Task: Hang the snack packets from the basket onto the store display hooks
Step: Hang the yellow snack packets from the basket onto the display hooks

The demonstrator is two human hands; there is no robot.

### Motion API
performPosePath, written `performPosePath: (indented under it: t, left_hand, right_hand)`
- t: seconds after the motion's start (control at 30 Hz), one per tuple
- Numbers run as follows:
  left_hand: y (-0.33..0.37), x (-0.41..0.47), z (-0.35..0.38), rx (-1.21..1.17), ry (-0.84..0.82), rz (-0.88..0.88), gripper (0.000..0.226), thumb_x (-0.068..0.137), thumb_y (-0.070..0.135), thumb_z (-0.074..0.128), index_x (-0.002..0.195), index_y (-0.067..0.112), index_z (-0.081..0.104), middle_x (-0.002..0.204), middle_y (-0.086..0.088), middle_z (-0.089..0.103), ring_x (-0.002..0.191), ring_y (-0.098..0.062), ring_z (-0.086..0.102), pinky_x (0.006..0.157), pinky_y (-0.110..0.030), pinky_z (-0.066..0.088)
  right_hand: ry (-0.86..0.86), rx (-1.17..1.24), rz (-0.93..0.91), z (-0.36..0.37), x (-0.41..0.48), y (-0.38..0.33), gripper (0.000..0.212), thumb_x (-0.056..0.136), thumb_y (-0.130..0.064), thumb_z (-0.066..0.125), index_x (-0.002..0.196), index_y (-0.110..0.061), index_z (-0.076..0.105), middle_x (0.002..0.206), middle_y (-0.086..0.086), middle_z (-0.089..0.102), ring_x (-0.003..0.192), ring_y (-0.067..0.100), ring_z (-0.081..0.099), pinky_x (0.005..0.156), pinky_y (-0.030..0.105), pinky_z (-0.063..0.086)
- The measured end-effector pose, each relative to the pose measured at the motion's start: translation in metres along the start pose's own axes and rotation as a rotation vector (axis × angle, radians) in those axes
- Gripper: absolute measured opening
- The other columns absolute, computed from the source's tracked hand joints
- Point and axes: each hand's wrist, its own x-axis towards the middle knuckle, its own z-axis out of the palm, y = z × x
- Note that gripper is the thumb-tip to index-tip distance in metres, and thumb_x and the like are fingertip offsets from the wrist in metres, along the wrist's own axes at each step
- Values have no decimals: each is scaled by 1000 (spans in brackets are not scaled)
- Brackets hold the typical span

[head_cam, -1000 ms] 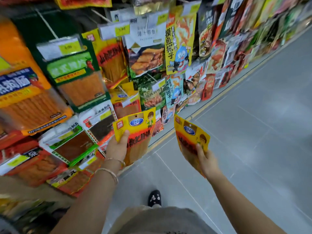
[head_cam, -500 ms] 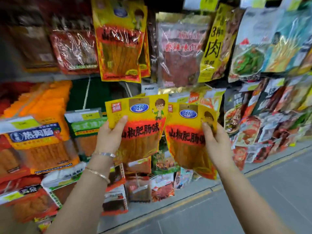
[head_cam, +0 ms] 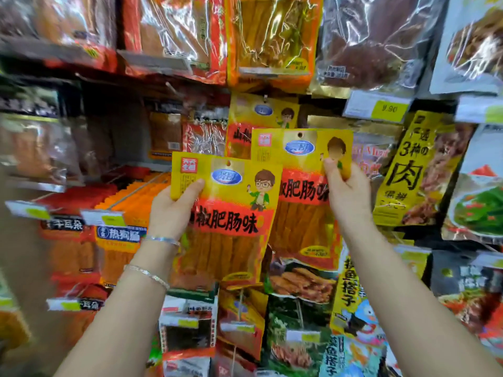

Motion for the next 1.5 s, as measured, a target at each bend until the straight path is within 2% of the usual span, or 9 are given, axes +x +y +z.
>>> performPosePath:
  t: [0.13,0.27,0.47,0.7,0.8,1.0,1.17,1.33,1.5]
  left_hand:
    - [11,8,-7,7,30,42,16,83,39,66,69,37,72,67,22,69,63,7,64,53,-8,46]
    - [18,23,-8,-16,82,56,16,83,35,67,71,25,71,69,19,71,64,5,65,52,-10,46]
    - [20,45,-3,-67,72,60,17,84,37,66,75,24,72,73,13,73,69,-3,68,53,-15,50]
    - [14,65,2,-81,22,30,17,83,40,66,79,24,72,76,11,73,71,-6,70,52,-16,50]
    - [12,73,2,-91,-1,31,17,83,40,66,75,26,73,78,9,74,73,-8,70,54,-18,52]
    - [12,87,1,-123,-65,18,16,84,37,66,73,27,73,77,9,74,73,-10,71,56,-21,54]
    - [12,96,0,-123,-109,1,18,83,40,66,79,23,70,75,8,74,67,-10,70,50,-19,52]
    - [16,101,1,-108,-160,-7,19,83,41,66,80,22,70,77,4,74,71,-15,71,58,-27,56]
    - [20,98,6,-131,-167,25,17,83,41,66,77,26,73,78,6,74,73,-12,71,58,-24,54]
  right_hand:
    - [-66,78,-13,32,27,-14,36,89,-42,51,84,-9,62,88,25,65,75,21,57,75,45,47]
    - [-103,176,32,55,51,-30,24,91,-42,50,89,-22,61,91,10,65,91,31,62,86,52,47]
    - [-134,250,94,69,73,-28,21,94,-38,50,79,-24,57,80,0,58,75,15,55,71,33,43]
    - [-148,271,130,76,78,-15,23,94,-35,51,78,-22,59,69,-6,64,68,11,63,60,25,46]
    - [-130,252,139,78,76,-15,27,94,-38,52,75,-22,61,74,0,67,74,18,66,65,33,49]
    - [-77,96,163,98,88,-14,22,98,-37,40,97,-21,56,102,11,65,96,27,61,86,42,48]
    - [-8,9,157,128,106,-17,28,101,-22,33,112,-6,54,85,-1,54,74,13,50,64,27,35]
    - [-103,-197,187,129,110,-7,29,100,-16,34,120,0,48,119,20,57,111,35,53,87,34,41]
    - [-83,-260,-77,115,90,-18,54,96,-16,45,146,-7,26,146,10,37,134,23,35,104,22,24]
